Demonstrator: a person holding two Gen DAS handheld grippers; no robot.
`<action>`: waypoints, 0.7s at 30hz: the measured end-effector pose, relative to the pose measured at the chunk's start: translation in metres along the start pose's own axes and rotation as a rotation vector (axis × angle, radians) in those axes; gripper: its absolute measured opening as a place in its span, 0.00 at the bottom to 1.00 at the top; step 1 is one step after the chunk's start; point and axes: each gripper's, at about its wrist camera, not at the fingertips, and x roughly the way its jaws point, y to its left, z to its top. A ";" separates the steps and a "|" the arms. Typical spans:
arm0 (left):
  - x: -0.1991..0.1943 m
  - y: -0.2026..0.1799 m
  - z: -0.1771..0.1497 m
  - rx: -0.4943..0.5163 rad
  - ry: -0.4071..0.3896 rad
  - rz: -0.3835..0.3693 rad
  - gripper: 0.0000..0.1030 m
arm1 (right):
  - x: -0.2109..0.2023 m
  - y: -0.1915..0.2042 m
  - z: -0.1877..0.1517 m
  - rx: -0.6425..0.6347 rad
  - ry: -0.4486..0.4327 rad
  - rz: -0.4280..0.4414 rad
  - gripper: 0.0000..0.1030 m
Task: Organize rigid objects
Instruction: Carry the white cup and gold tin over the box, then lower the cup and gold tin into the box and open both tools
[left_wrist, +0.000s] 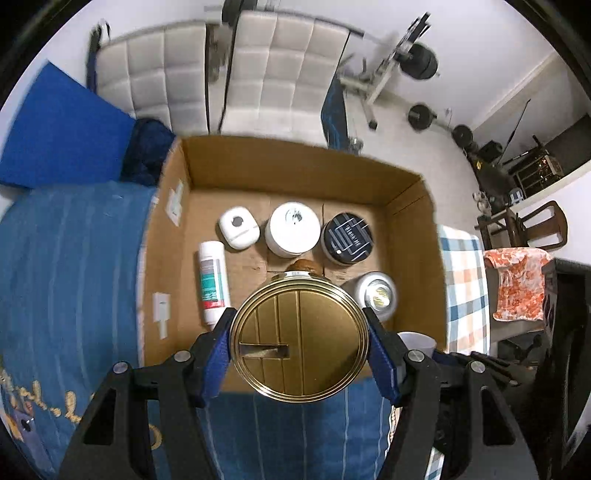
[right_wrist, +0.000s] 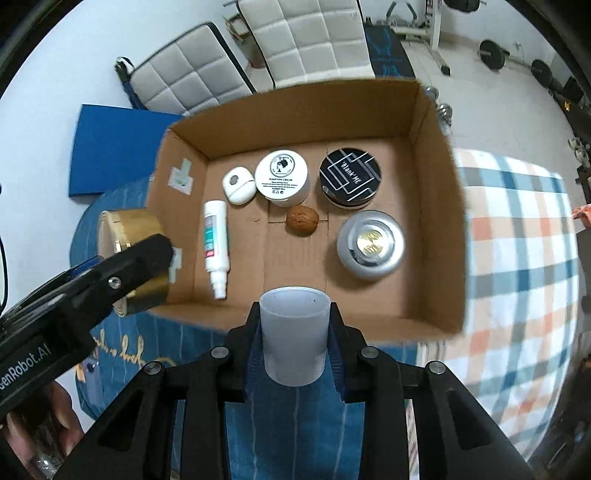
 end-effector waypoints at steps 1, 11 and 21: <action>0.012 0.004 0.005 -0.005 0.026 -0.007 0.61 | 0.009 0.001 0.005 0.004 0.010 0.001 0.33; 0.116 0.034 0.027 -0.055 0.251 -0.007 0.61 | 0.099 0.000 0.036 0.019 0.131 -0.014 0.33; 0.158 0.046 0.031 -0.059 0.357 -0.008 0.62 | 0.137 0.004 0.049 -0.003 0.195 -0.062 0.33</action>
